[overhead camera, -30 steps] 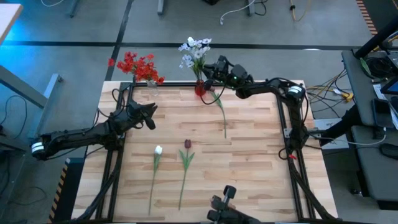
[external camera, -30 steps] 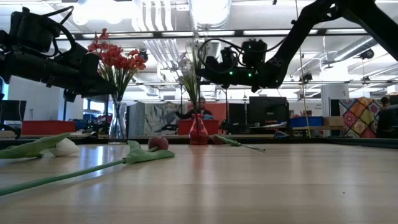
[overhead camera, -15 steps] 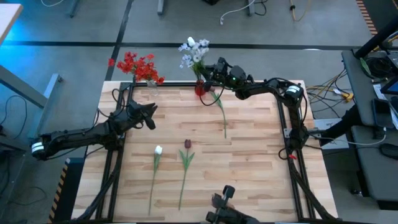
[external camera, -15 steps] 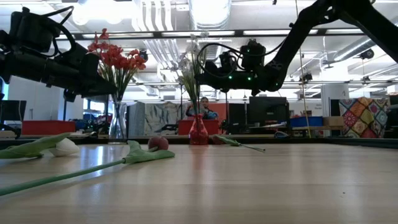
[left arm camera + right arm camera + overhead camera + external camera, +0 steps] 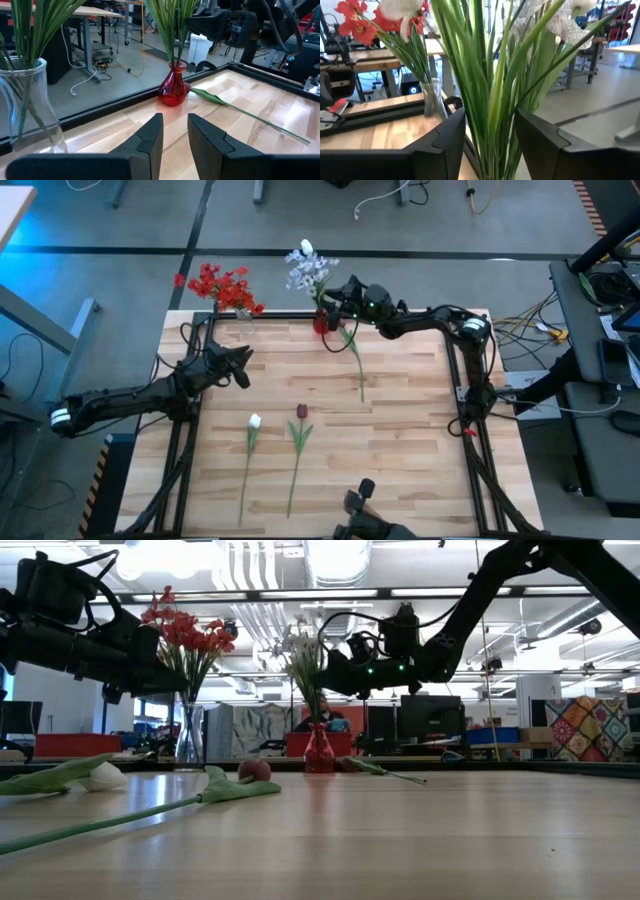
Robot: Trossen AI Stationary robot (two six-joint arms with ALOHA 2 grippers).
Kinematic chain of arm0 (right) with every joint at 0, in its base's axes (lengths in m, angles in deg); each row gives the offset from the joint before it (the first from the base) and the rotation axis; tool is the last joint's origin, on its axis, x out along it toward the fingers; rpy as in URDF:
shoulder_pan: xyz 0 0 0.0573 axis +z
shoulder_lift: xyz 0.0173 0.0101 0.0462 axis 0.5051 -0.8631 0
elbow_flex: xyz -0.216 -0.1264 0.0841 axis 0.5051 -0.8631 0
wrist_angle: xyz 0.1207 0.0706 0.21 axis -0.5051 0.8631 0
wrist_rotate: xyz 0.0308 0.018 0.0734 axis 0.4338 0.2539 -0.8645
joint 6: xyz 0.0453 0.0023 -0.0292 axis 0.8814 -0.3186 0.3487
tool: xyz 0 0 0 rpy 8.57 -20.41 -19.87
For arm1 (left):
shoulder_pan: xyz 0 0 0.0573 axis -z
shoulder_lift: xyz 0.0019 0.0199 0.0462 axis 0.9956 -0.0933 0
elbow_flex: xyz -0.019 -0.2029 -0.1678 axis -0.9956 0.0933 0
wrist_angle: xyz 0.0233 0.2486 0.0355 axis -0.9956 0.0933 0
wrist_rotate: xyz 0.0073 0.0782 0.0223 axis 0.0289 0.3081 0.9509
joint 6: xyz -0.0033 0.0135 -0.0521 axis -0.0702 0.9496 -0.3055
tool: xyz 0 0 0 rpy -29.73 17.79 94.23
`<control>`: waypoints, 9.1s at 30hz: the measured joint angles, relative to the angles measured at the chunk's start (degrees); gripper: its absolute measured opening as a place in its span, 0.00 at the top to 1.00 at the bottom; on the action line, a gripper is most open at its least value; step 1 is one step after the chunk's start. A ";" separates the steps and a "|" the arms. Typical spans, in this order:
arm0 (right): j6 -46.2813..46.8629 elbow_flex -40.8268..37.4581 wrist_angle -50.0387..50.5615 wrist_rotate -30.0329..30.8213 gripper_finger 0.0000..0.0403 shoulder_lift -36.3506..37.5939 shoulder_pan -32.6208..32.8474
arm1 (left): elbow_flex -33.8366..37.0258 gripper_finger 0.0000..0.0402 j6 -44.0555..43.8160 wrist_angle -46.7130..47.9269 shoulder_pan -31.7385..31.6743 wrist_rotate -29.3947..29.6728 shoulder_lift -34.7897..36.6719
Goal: Sort flowers into vase by color
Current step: Put the white flowers into the red vase, then put the top red flower into the transparent vase
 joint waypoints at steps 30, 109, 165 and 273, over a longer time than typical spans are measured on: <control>-1.32 0.01 28.43 4.62 0.38 12.45 0.37 | -0.42 0.81 0.74 -0.36 -0.02 -1.51 -0.02; 12.50 0.73 74.57 8.95 0.96 11.01 4.88 | -0.50 0.81 1.57 0.83 -0.02 -1.49 -0.02; -15.24 55.65 6.86 13.90 0.97 -17.91 12.41 | -0.50 0.81 4.88 -0.51 0.00 -5.99 5.82; -27.26 67.28 75.90 8.33 0.97 -2.77 22.37 | -19.54 1.00 12.08 -1.61 -27.73 -5.99 -18.09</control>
